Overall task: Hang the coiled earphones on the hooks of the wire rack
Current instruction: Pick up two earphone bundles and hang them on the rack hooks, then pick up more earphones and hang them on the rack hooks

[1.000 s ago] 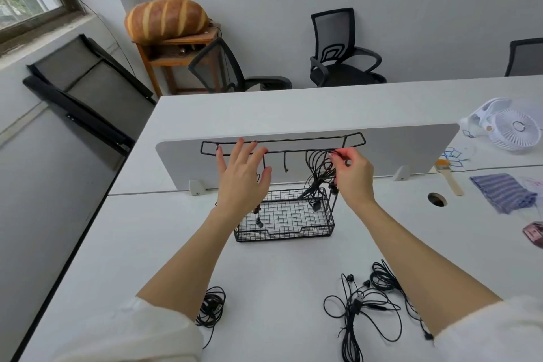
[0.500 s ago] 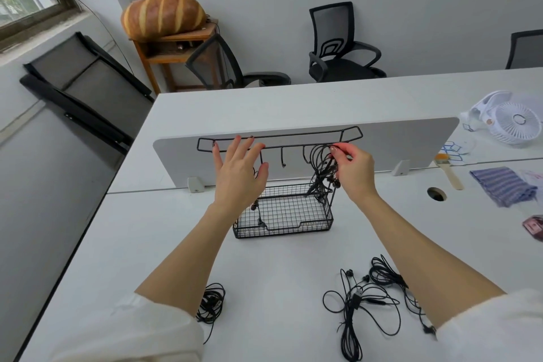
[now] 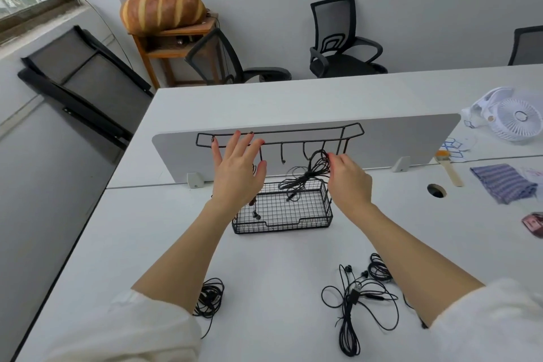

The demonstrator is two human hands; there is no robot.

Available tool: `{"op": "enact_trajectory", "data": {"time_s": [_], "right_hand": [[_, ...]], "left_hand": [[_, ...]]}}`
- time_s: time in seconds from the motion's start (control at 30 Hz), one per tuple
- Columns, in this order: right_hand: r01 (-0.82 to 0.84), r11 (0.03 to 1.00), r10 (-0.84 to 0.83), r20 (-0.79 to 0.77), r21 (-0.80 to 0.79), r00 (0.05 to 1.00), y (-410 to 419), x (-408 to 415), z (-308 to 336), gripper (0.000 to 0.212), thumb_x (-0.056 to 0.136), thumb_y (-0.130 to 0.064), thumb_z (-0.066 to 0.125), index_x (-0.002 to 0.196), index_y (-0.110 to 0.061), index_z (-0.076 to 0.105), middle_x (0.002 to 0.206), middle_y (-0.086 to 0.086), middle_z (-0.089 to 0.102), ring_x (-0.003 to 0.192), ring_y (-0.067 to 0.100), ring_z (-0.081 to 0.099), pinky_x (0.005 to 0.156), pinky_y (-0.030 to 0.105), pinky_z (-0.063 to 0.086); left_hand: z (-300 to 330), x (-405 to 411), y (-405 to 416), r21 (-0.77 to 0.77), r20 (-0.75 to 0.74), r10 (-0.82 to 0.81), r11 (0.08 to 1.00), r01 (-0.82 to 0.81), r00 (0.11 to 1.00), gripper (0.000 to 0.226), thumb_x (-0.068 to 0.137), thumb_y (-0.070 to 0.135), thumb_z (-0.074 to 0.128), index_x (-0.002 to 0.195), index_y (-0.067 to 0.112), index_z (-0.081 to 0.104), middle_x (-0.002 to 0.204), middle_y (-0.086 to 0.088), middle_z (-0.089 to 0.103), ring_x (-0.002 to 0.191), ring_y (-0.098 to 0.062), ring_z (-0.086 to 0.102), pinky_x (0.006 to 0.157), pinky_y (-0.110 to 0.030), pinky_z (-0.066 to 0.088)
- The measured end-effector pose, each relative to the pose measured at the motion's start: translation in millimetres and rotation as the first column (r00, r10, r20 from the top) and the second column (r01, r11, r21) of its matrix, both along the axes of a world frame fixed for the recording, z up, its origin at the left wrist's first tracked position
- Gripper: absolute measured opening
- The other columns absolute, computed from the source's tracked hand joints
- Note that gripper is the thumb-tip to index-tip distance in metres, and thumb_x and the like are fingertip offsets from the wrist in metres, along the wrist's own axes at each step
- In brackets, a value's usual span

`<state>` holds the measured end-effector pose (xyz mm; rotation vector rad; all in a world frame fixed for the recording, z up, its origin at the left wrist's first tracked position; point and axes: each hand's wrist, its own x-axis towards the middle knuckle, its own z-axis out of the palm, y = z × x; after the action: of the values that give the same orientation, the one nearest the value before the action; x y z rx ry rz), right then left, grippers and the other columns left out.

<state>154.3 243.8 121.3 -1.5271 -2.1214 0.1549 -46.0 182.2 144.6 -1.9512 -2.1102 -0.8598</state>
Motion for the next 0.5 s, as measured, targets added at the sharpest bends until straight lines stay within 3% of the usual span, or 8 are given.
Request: {"op": "enact_trajectory", "data": {"time_s": [0.07, 0.2, 0.3, 0.4, 0.5], "right_hand": [[-0.031, 0.998, 0.032, 0.029, -0.053, 0.999, -6.9, 7.8, -5.1, 0.045, 0.085, 0.005, 0.044, 0.129, -0.003, 0.043, 0.125, 0.017, 0.055, 0.111, 0.034, 0.051, 0.072, 0.043, 0.047], [0.002, 0.996, -0.019, -0.189, -0.092, 0.982, -30.5, 26.3, -23.0, 0.044, 0.091, -0.003, 0.039, 0.135, -0.004, 0.034, 0.135, 0.015, 0.046, 0.122, 0.030, 0.044, 0.084, 0.042, 0.049], [0.027, 0.977, -0.094, -0.319, -0.210, 0.943, -48.8, 39.4, -45.2, 0.044, 0.093, -0.006, 0.036, 0.136, -0.008, 0.032, 0.137, 0.013, 0.042, 0.119, 0.029, 0.047, 0.088, 0.041, 0.046], [0.025, 0.931, -0.130, -0.267, -0.363, 0.955, -68.2, 56.2, -79.6, 0.038, 0.091, -0.005, 0.038, 0.129, -0.008, 0.042, 0.131, 0.015, 0.048, 0.109, 0.030, 0.054, 0.086, 0.038, 0.046], [0.035, 0.842, -0.104, -0.099, -0.539, 0.990, -86.0, 72.7, -112.2, 0.038, 0.090, -0.013, 0.045, 0.128, -0.009, 0.045, 0.129, 0.017, 0.051, 0.116, 0.031, 0.048, 0.097, 0.039, 0.041]], "left_hand": [[-1.4, 0.1, -0.7, -0.009, -0.027, 0.001, 1.000, -0.002, 1.000, 0.041, 0.088, 0.025, 0.050, 0.128, 0.018, 0.045, 0.141, -0.007, 0.047, 0.141, -0.029, 0.024, 0.113, -0.054, -0.005], [-4.5, -0.3, -2.7, -0.024, -0.079, 0.015, 1.000, -0.017, 0.997, 0.049, 0.087, 0.030, 0.046, 0.135, 0.019, 0.038, 0.146, -0.009, 0.041, 0.143, -0.029, 0.019, 0.113, -0.054, -0.005], [-6.7, 0.4, -3.7, -0.040, -0.108, 0.033, 0.999, -0.037, 0.994, 0.054, 0.088, 0.030, 0.046, 0.138, 0.020, 0.031, 0.150, -0.010, 0.034, 0.144, -0.029, 0.014, 0.114, -0.054, -0.004], [-10.6, 3.5, -6.8, -0.066, -0.125, 0.052, 0.996, -0.060, 0.991, 0.059, 0.088, 0.032, 0.047, 0.141, 0.021, 0.025, 0.153, -0.011, 0.028, 0.144, -0.030, 0.010, 0.115, -0.056, -0.002], [-13.6, 7.5, -8.5, -0.086, -0.124, 0.077, 0.992, -0.088, 0.989, 0.066, 0.086, 0.033, 0.049, 0.143, 0.021, 0.017, 0.155, -0.011, 0.020, 0.145, -0.032, 0.004, 0.115, -0.056, 0.000]]}}
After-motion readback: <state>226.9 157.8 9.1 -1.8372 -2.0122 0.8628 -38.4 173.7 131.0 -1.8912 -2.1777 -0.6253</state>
